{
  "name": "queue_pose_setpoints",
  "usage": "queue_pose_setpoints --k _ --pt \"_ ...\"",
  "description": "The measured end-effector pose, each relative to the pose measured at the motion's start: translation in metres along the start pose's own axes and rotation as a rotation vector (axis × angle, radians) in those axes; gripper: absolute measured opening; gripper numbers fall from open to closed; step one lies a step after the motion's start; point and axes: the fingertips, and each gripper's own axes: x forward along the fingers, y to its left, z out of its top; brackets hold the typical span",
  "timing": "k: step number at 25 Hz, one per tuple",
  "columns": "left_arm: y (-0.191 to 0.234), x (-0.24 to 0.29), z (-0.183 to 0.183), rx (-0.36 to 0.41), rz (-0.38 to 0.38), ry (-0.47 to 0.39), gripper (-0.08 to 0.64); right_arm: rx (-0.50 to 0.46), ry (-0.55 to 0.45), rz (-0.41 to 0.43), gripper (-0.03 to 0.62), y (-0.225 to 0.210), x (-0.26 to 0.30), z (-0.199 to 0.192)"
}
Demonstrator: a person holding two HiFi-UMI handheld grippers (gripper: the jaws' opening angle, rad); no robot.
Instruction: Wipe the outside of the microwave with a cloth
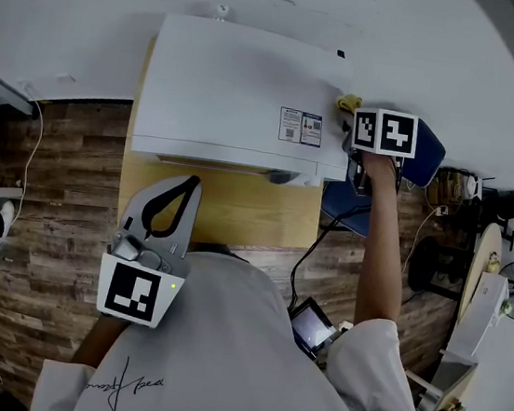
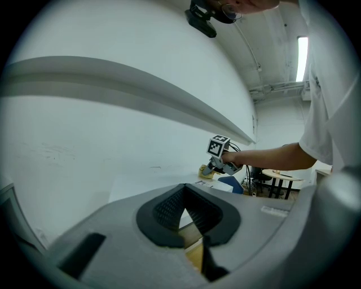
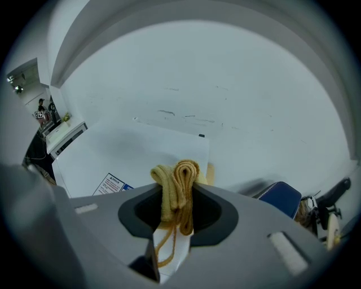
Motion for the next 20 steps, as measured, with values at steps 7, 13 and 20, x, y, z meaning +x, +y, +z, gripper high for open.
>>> queue_pose_setpoints --k 7,13,20 --pt "0.007 -0.009 -0.001 0.009 0.005 -0.003 -0.006 -0.007 0.005 0.02 0.117 0.019 0.0 0.003" --pt "0.013 -0.017 -0.002 0.018 0.014 -0.005 -0.006 -0.021 0.011 0.031 0.117 0.037 0.001 0.005" --pt "0.02 -0.026 0.0 -0.001 0.03 -0.018 -0.006 -0.037 0.012 0.055 0.117 0.058 0.001 0.009"
